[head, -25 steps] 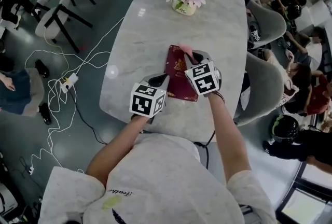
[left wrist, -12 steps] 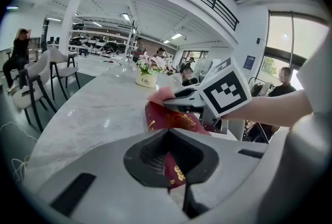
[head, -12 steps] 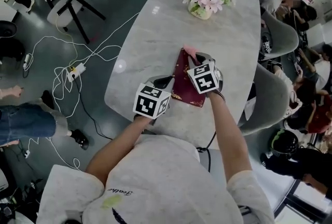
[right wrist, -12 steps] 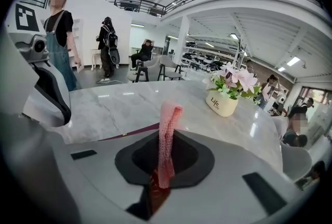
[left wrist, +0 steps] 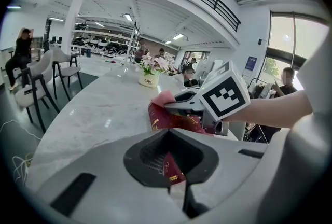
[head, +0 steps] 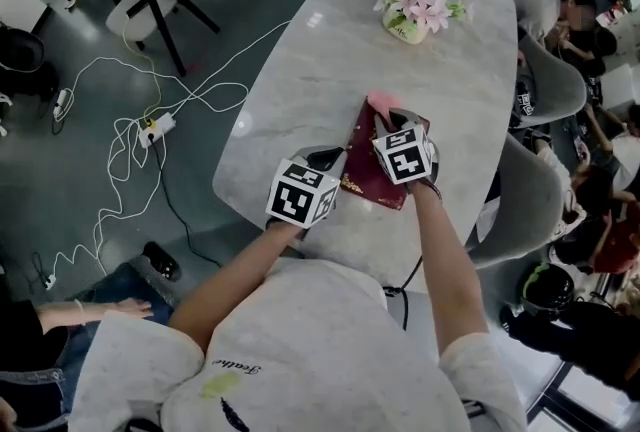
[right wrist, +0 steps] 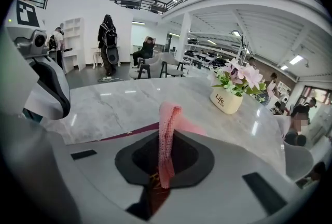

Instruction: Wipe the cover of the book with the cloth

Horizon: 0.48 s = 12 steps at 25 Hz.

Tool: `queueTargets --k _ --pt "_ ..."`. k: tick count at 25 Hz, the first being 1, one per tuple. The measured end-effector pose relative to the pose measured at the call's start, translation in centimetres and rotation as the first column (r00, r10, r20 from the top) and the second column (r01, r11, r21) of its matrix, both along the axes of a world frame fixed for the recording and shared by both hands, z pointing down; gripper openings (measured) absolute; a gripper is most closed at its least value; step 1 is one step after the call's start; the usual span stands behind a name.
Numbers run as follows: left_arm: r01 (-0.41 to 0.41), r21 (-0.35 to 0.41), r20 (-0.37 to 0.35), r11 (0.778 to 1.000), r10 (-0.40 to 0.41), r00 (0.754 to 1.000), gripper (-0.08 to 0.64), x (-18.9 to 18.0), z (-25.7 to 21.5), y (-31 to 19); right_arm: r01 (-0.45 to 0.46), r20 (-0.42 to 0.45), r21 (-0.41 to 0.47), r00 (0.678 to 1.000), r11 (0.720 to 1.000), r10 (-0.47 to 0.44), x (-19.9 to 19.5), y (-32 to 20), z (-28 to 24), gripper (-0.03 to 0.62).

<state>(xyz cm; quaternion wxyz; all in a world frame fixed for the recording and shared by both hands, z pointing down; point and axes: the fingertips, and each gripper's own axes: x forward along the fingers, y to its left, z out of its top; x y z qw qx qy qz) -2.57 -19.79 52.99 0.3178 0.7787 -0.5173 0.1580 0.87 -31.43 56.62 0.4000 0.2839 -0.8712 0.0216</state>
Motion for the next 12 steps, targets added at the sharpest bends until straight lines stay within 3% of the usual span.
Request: queueTargets --k 12 --pt "-0.031 0.01 -0.008 0.999 0.032 0.999 0.008 -0.2 -0.5 0.3 -0.005 -0.01 -0.008 1.0 1.0 0.005 -0.8 1.2 -0.1 0.02"
